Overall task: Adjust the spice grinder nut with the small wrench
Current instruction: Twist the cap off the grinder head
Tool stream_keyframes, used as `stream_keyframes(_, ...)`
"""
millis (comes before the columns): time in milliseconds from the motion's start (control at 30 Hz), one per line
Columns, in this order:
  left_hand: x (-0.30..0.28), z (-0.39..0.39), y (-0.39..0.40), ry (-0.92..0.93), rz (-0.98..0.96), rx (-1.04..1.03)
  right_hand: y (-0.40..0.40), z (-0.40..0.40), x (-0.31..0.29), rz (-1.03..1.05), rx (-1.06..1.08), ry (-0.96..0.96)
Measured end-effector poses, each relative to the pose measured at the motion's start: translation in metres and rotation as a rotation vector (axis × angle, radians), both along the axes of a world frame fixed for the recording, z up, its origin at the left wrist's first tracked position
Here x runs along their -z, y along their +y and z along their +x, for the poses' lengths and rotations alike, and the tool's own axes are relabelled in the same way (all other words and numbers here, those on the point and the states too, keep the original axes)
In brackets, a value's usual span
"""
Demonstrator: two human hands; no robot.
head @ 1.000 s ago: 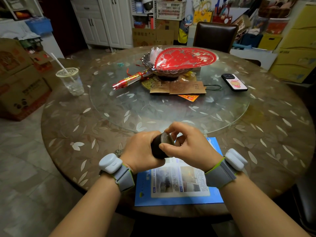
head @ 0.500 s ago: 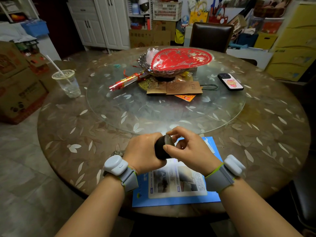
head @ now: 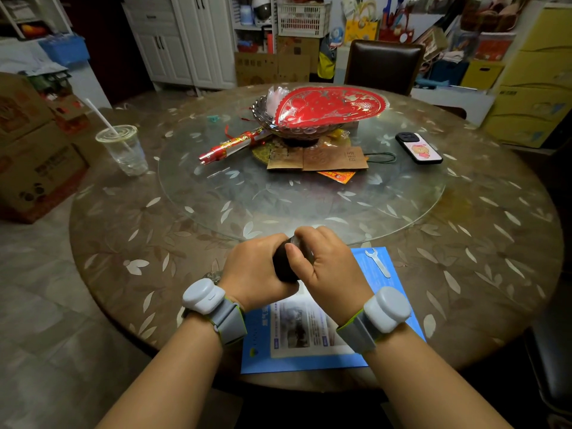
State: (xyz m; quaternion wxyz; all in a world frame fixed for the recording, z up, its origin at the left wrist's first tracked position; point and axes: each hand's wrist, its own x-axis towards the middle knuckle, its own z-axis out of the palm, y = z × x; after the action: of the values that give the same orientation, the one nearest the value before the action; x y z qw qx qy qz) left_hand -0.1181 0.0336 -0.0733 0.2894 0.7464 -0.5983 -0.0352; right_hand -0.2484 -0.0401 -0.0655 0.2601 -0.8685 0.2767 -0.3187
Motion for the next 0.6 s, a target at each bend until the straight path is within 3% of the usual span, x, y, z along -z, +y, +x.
stream_keyframes(600, -0.0004, 0.0015, 0.002, 0.025, -0.037, -0.031, 0.0048, 0.0058, -0.0067, -0.06, -0.002, 0.048)
